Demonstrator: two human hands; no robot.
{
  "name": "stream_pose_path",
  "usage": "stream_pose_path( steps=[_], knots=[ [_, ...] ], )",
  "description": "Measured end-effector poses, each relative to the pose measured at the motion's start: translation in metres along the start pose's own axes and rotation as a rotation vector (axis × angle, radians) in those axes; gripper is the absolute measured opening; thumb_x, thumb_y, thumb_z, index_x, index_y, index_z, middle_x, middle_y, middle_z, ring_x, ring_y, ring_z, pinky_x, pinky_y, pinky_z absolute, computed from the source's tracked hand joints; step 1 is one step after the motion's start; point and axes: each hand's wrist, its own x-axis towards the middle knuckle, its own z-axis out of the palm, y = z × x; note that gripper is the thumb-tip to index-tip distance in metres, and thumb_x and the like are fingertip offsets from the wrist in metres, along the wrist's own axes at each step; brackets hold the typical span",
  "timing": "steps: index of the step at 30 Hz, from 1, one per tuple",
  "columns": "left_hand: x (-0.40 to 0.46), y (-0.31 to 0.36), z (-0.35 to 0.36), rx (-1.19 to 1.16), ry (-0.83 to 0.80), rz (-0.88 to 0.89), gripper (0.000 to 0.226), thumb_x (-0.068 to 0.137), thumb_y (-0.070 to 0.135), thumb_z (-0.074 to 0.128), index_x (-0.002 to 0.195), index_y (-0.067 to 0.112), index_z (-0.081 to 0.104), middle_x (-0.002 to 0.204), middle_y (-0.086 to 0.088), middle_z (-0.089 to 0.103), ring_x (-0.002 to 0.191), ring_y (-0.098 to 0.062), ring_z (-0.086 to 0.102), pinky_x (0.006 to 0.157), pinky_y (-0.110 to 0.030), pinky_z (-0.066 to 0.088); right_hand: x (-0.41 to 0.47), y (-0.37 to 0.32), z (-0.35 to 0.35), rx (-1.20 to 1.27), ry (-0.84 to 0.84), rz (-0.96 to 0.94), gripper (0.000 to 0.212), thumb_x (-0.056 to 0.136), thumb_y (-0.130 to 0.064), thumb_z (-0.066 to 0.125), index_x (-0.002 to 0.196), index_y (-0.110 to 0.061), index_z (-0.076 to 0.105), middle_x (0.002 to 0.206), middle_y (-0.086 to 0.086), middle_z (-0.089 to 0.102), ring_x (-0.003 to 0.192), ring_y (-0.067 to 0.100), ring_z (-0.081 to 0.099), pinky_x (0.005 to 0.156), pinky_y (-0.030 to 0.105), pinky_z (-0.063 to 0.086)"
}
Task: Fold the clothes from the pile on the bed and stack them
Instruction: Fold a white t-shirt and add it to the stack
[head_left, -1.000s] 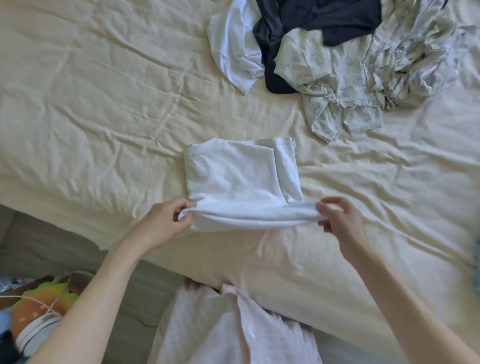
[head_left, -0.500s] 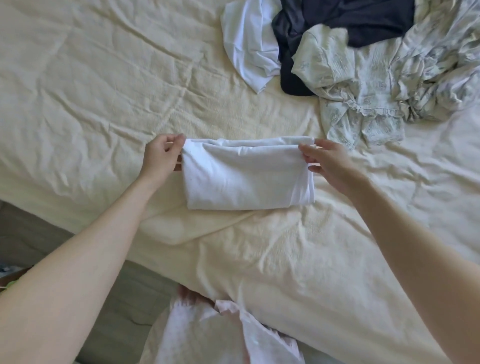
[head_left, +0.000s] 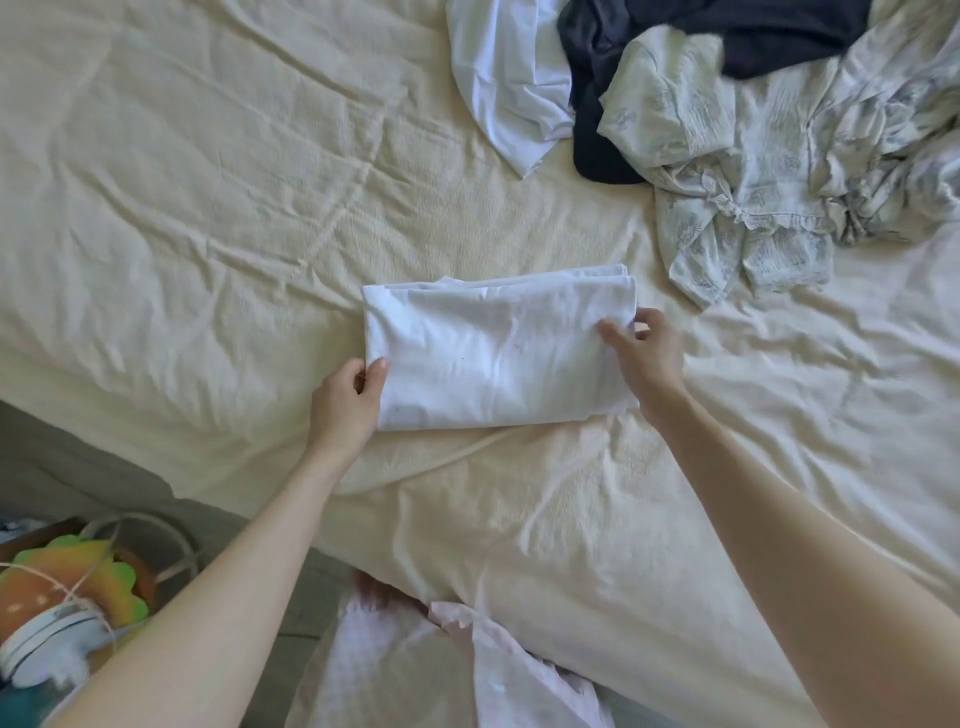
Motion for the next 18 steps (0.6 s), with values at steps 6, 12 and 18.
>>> stream_pose_path(
  steps=[6,12,18],
  knots=[
    [0.018,0.008,0.006,0.019,0.018,-0.208,0.03,0.092,0.04,0.052,0.083,0.011,0.057,0.081,0.002,0.058,0.079,-0.019,0.051,0.069,-0.026,0.034,0.01,0.003,-0.003,0.008,-0.037,0.132,0.039,0.079,-0.037,0.069,0.108,-0.011,0.061,0.095,-0.003,0.061,0.085,0.016,0.057,0.068,0.029,0.042],
    [0.028,0.008,-0.002,-0.323,-0.072,-0.366,0.035,0.089,0.03,0.063,0.115,0.006,0.06,0.107,-0.006,0.066,0.094,-0.024,0.063,0.082,-0.038,0.053,0.019,0.005,-0.027,0.169,-0.294,0.297,0.033,0.086,-0.033,0.066,0.105,-0.006,0.065,0.103,0.012,0.07,0.09,0.025,0.068,0.079,0.039,0.056],
    [0.03,0.02,-0.009,-0.475,-0.201,-0.411,0.011,0.093,0.016,0.058,0.098,0.008,0.061,0.082,-0.003,0.064,0.069,-0.018,0.061,0.06,-0.031,0.048,0.028,-0.003,-0.032,0.206,-0.455,0.397,0.025,0.088,-0.018,0.065,0.108,-0.004,0.062,0.098,0.008,0.068,0.09,0.024,0.066,0.082,0.035,0.054]
  ],
)
